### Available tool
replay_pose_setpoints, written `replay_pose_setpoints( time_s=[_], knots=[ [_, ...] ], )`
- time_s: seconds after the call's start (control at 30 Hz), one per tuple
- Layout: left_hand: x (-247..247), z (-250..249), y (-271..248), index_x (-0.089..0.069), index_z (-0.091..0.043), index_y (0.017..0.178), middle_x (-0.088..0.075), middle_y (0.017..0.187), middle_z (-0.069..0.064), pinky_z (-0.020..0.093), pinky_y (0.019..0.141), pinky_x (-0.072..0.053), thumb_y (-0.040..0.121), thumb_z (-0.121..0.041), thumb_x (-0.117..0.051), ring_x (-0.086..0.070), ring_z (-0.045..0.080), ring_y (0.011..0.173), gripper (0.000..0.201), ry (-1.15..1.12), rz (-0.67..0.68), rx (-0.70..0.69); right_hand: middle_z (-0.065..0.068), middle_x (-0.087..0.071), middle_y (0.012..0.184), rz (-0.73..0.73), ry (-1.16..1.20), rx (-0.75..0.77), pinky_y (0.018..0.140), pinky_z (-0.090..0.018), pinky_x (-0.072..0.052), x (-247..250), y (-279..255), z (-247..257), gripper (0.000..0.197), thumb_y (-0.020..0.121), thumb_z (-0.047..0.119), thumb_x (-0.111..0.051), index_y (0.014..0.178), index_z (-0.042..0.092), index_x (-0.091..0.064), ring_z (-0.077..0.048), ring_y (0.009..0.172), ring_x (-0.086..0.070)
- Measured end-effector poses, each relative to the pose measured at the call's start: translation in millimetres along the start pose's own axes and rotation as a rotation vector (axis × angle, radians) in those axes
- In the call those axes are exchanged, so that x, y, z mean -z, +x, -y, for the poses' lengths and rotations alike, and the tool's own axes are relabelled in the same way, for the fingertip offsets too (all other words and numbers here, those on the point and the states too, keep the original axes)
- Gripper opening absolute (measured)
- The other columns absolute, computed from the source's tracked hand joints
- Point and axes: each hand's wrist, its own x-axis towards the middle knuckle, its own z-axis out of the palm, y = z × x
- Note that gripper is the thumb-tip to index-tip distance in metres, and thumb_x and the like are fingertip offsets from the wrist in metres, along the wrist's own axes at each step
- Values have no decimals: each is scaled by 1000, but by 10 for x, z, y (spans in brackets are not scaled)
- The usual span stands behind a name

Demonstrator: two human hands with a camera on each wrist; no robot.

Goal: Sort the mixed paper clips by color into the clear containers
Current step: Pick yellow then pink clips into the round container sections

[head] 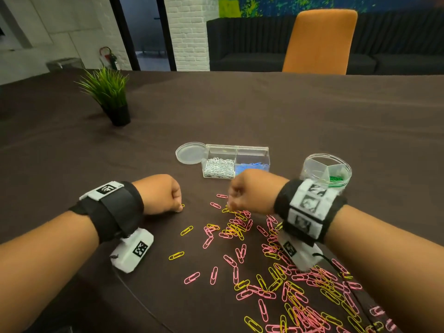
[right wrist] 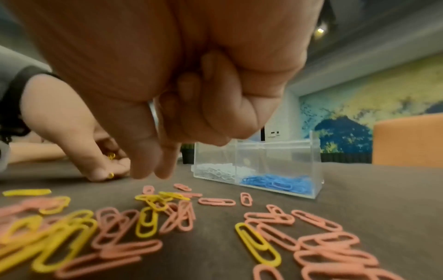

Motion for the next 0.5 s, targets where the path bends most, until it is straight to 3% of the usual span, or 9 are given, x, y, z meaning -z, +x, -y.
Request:
replay_pose_setpoints(
  time_s=[0.1,0.17,0.27,0.33,0.4,0.5],
  knots=[
    [0,-59,-19,-58,-17,73,-59,67,-4,24,58,-40,90,-31,-60,-52,14,62,22,-24,40,24,1,-66,109,36,-245,12,70,-25,-41,-56,69,155,21,93,29,-61,111,22,-69,-22,100,-61],
    [-17,-74,-58,-53,-11,74,-55,66,5,25,51,-37,86,-29,-53,-48,22,56,21,-336,99,61,0,-65,114,80,-293,3,67,-24,-42,-80,122,175,25,91,31,-65,114,23,-68,-23,104,-61],
    [-47,-44,-158,-50,-10,82,-53,66,9,22,39,-31,73,-16,-49,-43,17,47,11,-923,96,45,-3,-67,113,138,-338,-2,67,-24,-43,-87,165,196,27,89,32,-67,113,18,-68,-24,103,-62],
    [-53,17,-214,-52,-12,82,-49,65,7,20,38,-28,60,-11,-46,-40,15,47,23,-1086,135,71,-4,-68,112,175,-366,30,59,-23,-38,-85,175,210,25,93,28,-63,113,13,-68,-23,104,-63],
    [-60,38,-255,-57,-12,80,-48,66,6,20,41,-28,56,-14,-51,-38,14,49,25,-987,191,54,-5,-67,113,186,-395,58,64,-22,-38,-97,175,205,27,97,26,-55,115,11,-67,-24,106,-62],
    [-90,2,-318,-67,-20,79,-56,61,-8,23,52,-38,66,-34,-80,-46,7,51,24,-345,184,-51,-7,-68,108,157,-365,48,78,-28,-48,-133,152,156,26,98,26,-50,110,10,-66,-26,99,-63]
  ],
)
